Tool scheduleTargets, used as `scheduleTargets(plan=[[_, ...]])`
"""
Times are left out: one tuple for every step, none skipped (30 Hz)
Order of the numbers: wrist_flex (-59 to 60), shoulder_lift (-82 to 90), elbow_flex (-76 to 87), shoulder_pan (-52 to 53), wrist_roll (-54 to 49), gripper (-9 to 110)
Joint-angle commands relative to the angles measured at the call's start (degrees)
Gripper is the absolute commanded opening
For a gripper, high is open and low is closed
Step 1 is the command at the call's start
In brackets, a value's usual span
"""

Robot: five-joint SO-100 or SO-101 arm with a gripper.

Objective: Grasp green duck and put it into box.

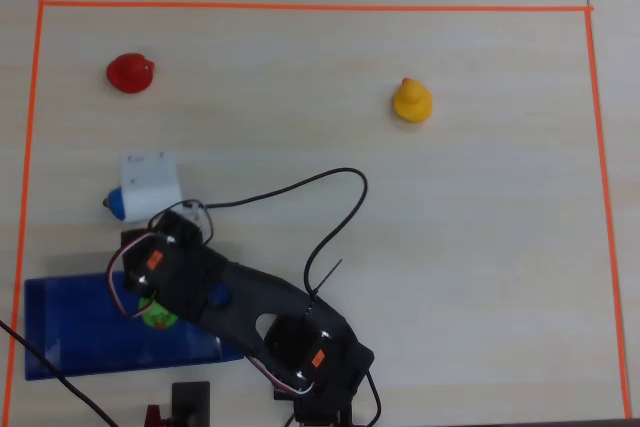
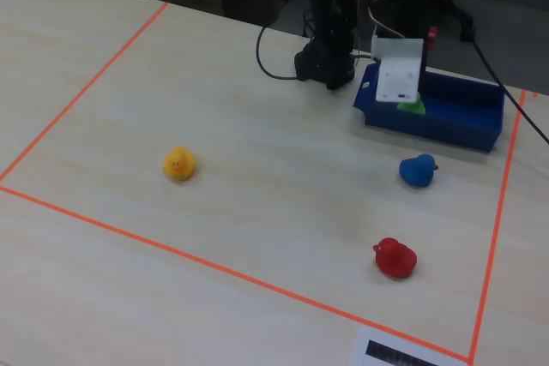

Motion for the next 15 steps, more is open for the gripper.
scheduleTargets(plan=[[0.44, 2.64, -11.6, 14.15, -5.71, 0], [-0.35, 3.16, -12.57, 17.14, -7.12, 0], [-1.67, 3.96, -12.83, 20.13, -8.35, 0], [-3.25, 4.83, -12.57, 23.2, -9.58, 0], [-5.01, 5.89, -11.69, 26.19, -10.72, 0], [-7.12, 7.12, -10.46, 29.27, -11.95, 0], [-9.23, 8.53, -8.96, 32.34, -13.1, 0], [-11.51, 9.93, -7.21, 35.33, -14.33, 0], [-13.97, 11.69, -4.83, 38.41, -15.64, 0], [-17.05, 13.8, -2.11, 41.48, -17.05, 0], [-20.04, 16.0, 0.88, 44.38, -18.28, 0], [-23.03, 18.11, 3.87, 47.11, -19.42, 0], [-26.46, 20.48, 7.29, 49.83, -20.65, 0], [-29.79, 22.94, 10.9, 52.21, -21.8, 0], [-32.87, 25.4, 14.41, 54.14, -22.68, 0]])
